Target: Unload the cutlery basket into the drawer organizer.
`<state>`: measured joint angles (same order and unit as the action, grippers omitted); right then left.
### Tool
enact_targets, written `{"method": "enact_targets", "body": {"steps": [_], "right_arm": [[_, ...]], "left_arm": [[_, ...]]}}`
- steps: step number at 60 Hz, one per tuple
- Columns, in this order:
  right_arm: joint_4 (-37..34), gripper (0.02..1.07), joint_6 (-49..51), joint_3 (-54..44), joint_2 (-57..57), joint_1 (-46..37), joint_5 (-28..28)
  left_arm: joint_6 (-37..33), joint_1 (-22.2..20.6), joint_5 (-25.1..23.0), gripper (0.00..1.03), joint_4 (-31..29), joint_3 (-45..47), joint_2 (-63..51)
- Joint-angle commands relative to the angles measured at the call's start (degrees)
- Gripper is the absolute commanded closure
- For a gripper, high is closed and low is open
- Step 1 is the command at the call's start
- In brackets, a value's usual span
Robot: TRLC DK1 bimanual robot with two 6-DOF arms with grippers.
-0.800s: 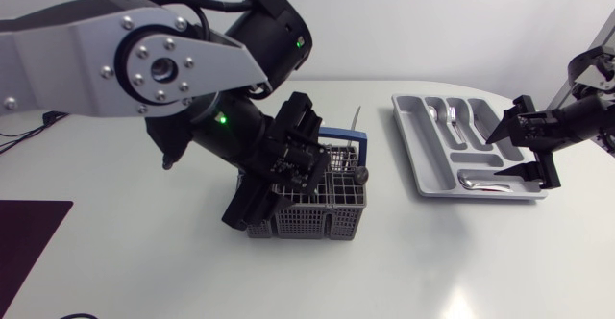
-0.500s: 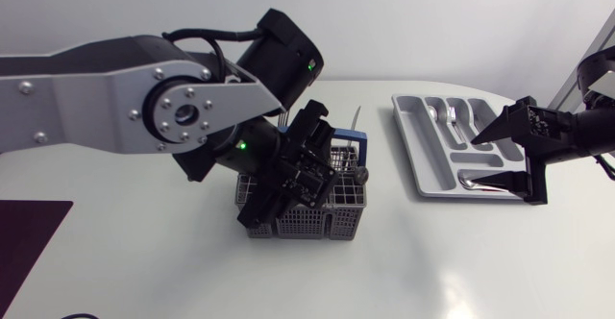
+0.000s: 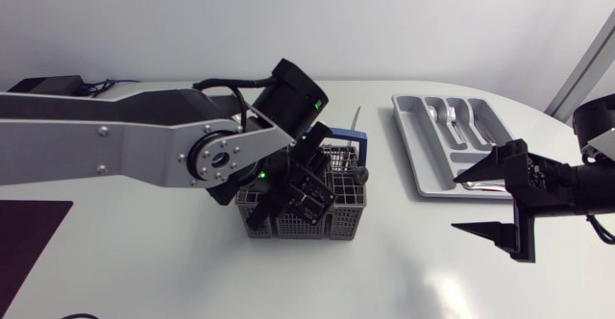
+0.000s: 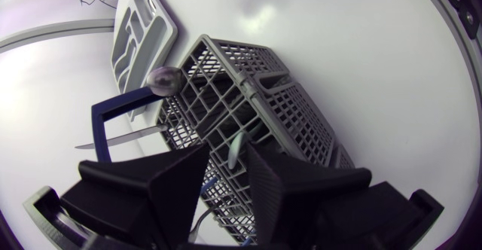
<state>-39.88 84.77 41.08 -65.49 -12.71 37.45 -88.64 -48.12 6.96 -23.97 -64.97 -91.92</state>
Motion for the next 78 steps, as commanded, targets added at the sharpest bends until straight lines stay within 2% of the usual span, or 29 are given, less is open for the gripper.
{"method": "enact_targets", "body": {"steps": [1,15,27,54,67,78], "right_arm": [[-0.1,0.09,-1.5,-2.3,1.5,0.5,0.6],[-0.6,0.09,-2.0,-4.3,3.4,0.9,1.0],[-0.7,0.09,-3.6,-5.3,5.6,1.8,1.0],[-0.8,0.09,-9.4,-6.8,12.8,6.3,0.4],[-0.7,0.09,-13.1,-7.0,16.5,7.6,0.4],[2.8,0.09,-21.1,-7.4,21.4,9.3,0.5]], "left_arm": [[-2.6,0.5,0.9,0.76,0.9,2.1,-1.2],[-3.7,1.4,2.1,0.8,4.2,3.4,-1.9],[-2.2,1.1,2.5,0.86,4.7,2.7,-1.5],[4.1,-2.2,5.3,0.86,-1.5,-0.2,7.8],[14.1,-4.4,5.3,0.86,-11.3,-8.3,10.6],[31.8,-6.7,5.3,0.86,-20.7,-21.7,8.4]]}}
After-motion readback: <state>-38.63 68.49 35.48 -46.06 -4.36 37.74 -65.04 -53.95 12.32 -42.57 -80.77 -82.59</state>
